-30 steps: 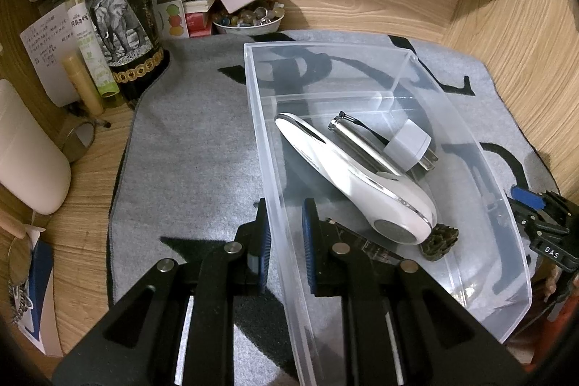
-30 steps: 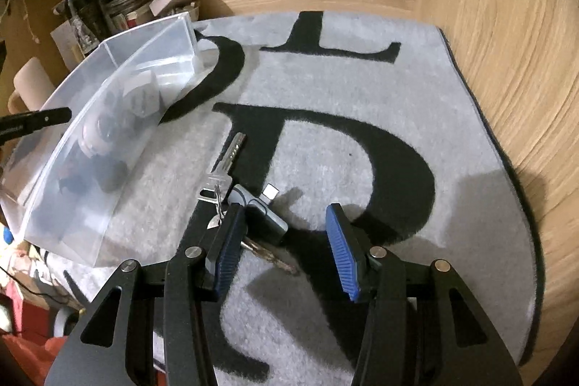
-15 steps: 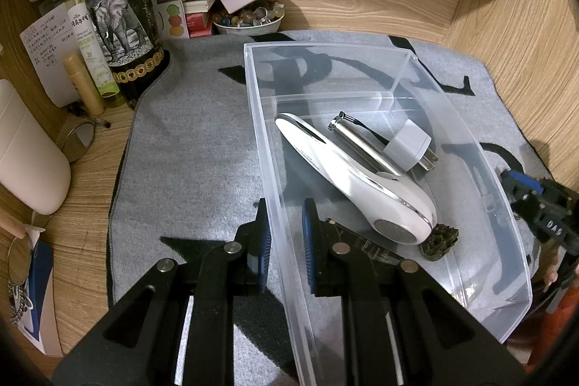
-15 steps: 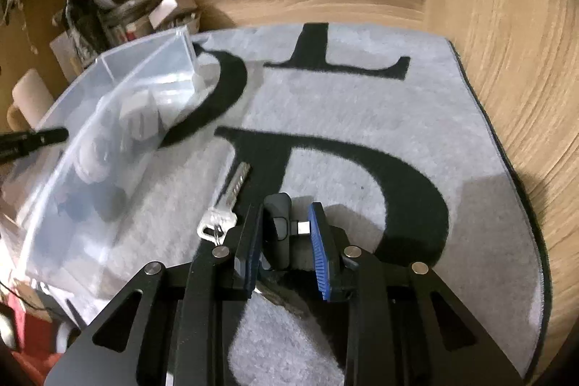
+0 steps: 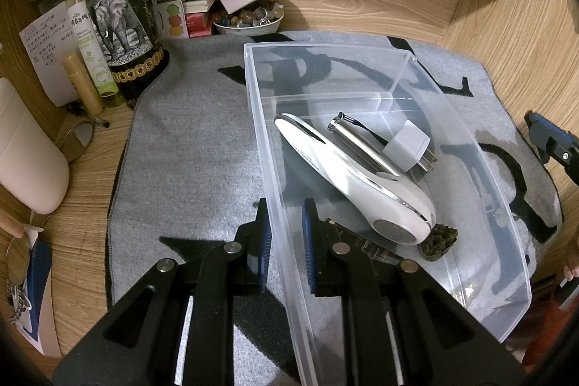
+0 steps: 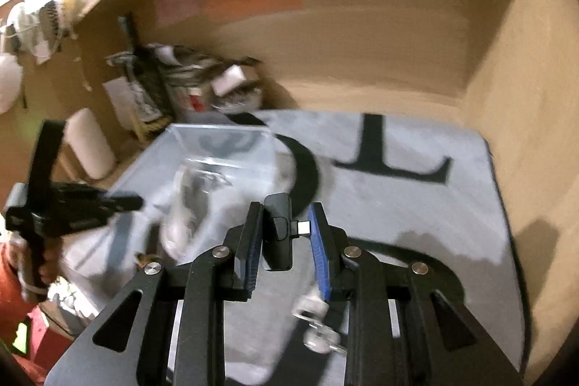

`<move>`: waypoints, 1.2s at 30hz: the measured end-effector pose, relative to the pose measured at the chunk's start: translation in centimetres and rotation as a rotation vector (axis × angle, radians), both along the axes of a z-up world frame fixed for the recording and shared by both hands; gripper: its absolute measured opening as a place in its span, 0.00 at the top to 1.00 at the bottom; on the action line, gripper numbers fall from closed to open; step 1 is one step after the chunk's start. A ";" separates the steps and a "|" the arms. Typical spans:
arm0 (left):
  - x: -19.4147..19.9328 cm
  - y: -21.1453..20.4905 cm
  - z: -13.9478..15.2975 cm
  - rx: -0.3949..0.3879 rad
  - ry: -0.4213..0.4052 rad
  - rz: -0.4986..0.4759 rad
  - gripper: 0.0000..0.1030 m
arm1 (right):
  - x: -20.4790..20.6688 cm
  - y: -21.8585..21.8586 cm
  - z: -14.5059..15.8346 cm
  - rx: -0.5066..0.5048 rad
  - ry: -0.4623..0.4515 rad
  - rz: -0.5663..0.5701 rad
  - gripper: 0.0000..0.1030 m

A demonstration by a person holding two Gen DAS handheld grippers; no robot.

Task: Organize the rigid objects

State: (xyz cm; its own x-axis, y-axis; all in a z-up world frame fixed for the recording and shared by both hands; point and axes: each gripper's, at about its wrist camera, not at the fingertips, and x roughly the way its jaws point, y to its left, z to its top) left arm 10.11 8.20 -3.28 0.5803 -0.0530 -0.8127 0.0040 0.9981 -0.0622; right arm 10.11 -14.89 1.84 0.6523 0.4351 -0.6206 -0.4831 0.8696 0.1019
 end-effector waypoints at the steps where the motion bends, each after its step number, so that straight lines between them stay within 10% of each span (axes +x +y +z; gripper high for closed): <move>1: 0.0 0.0 0.0 -0.001 0.000 -0.001 0.86 | -0.1 0.6 0.2 0.003 -0.004 0.015 0.77; 36: 0.0 -0.3 -0.1 -0.011 -0.004 -0.003 0.86 | 0.8 8.0 -2.2 -0.109 0.027 0.169 0.65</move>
State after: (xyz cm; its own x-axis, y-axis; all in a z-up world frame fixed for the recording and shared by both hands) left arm 10.11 7.88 -3.40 0.5838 -0.0634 -0.8094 0.0074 0.9973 -0.0728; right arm 10.89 -6.93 -0.39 0.5584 0.4661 -0.6863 -0.6215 0.7830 0.0261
